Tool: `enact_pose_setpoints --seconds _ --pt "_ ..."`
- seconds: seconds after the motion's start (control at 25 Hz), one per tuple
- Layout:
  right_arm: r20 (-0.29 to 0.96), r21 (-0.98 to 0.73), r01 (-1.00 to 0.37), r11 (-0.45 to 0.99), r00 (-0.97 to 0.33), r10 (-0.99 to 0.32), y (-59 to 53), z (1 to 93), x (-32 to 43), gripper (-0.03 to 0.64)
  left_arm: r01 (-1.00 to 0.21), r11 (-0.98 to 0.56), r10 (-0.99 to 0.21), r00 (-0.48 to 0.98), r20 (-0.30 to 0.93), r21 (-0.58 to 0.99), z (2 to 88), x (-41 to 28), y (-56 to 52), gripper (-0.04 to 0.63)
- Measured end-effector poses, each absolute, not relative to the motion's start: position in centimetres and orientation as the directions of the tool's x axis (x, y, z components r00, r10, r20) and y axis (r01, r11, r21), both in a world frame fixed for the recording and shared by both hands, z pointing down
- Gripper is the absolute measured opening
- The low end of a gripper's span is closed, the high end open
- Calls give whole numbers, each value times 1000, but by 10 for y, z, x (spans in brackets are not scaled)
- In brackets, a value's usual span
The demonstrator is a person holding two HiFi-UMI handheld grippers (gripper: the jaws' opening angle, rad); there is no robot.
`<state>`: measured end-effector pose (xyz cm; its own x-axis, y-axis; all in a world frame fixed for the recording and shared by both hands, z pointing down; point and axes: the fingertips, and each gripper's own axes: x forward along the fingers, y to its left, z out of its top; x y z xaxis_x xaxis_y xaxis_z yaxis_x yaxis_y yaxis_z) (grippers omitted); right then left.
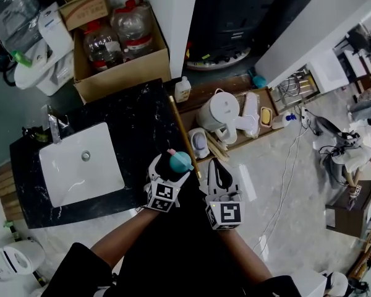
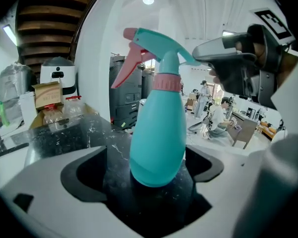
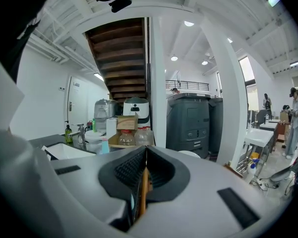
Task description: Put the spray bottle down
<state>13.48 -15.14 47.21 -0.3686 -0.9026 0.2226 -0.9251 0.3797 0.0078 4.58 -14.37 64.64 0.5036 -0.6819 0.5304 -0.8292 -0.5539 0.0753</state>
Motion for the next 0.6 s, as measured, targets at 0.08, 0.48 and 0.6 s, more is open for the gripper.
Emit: enact_pose_setpoints --seconds 0.08,0.48,0.6 --pt "218 -5 -925 380 -372 -903 -149 470 132 17 -837 -543 -691 494 527 73 642 39 -140 486" --pt "199 -14 -912 410 -404 -893 -132 460 107 17 -896 -437 -768 416 487 76 622 0 -116 485" --pt "196 -29 -909 415 -413 -890 -128 458 101 17 -912 -403 -803 391 450 72 605 -13 -115 483"
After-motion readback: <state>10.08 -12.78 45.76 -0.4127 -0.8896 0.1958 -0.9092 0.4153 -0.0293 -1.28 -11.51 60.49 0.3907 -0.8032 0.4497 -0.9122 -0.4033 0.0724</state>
